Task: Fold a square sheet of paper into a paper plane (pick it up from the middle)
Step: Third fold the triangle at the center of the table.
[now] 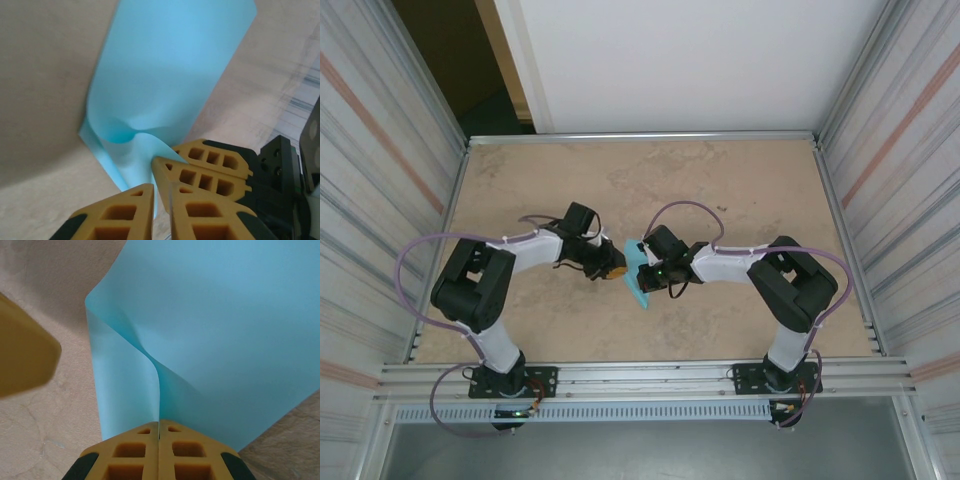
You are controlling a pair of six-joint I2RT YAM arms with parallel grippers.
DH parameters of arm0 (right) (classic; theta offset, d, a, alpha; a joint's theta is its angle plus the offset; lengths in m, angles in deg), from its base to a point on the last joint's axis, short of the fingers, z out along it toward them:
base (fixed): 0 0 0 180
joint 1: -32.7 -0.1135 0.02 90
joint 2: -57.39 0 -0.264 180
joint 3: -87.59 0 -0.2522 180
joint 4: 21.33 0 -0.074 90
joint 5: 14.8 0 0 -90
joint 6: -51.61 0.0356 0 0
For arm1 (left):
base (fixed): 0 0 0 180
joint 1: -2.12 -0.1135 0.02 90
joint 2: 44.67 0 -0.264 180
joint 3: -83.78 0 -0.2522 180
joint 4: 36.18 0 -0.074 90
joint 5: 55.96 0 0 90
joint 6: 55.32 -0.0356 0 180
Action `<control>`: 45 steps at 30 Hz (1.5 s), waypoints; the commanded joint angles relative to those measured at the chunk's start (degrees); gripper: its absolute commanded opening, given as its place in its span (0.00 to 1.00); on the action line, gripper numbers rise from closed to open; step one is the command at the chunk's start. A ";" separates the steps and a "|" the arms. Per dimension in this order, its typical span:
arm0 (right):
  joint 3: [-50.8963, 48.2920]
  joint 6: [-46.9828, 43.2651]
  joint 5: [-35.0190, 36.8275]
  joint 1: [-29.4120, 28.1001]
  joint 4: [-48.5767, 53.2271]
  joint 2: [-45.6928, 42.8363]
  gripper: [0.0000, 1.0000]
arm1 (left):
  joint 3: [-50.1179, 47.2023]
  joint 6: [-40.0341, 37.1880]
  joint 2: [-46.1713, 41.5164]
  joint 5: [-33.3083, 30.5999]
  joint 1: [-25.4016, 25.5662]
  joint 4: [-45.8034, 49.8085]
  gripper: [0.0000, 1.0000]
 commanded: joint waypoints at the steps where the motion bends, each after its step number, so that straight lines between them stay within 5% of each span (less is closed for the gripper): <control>1: 0.86 0.21 -0.67 0.31 1.26 1.47 0.05 | -0.31 1.35 0.14 2.11 0.04 -2.08 0.14; 45: 0.84 0.30 -0.32 0.40 2.50 1.81 0.05 | 3.16 -1.58 6.28 -2.05 2.98 5.51 0.09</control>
